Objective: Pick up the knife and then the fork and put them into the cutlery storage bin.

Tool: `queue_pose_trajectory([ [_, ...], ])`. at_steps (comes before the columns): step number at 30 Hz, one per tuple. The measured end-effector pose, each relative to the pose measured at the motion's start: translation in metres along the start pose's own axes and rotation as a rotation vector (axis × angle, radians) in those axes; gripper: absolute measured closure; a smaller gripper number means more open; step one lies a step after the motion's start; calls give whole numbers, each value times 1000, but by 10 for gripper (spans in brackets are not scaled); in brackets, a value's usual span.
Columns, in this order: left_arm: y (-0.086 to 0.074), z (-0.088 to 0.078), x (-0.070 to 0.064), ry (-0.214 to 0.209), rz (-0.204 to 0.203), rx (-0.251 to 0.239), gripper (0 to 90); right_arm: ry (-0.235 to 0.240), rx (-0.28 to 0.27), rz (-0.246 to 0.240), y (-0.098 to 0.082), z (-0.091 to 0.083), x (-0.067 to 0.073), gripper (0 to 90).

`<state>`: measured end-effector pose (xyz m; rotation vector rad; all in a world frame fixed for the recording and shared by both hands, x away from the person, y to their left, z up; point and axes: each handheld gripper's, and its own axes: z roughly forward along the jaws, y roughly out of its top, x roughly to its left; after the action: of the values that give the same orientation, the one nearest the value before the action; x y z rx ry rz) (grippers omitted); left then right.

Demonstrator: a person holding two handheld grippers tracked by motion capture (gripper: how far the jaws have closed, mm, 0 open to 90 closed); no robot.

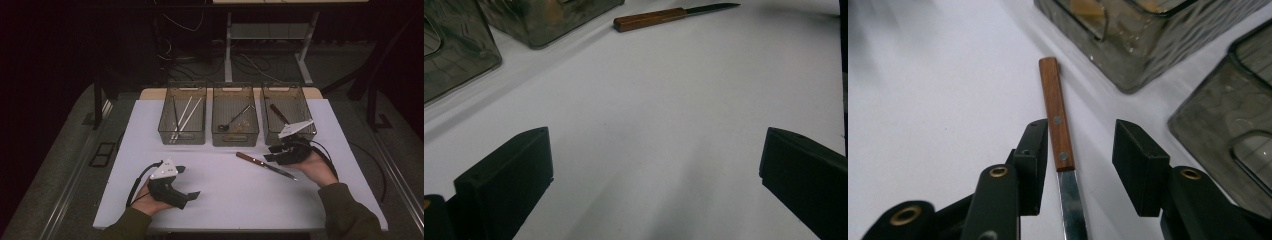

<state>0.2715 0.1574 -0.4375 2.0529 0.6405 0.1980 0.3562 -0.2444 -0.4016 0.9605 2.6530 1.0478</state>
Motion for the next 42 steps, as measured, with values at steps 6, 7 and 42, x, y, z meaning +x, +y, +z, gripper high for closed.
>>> queue_pose_trajectory([
  [6, 0, 0, -1, 1, -8, -7, 0, 13, 99, -36, 8, 11, 1, 627],
  [7, 0, 1, -1, 1, -7, -7, 0, 17, 120, -43, 9, 14, 1, 630],
  [42, 1, 0, -2, -12, 3, -9, 0, -27, 663, -221, 58, 76, 15, 747],
])
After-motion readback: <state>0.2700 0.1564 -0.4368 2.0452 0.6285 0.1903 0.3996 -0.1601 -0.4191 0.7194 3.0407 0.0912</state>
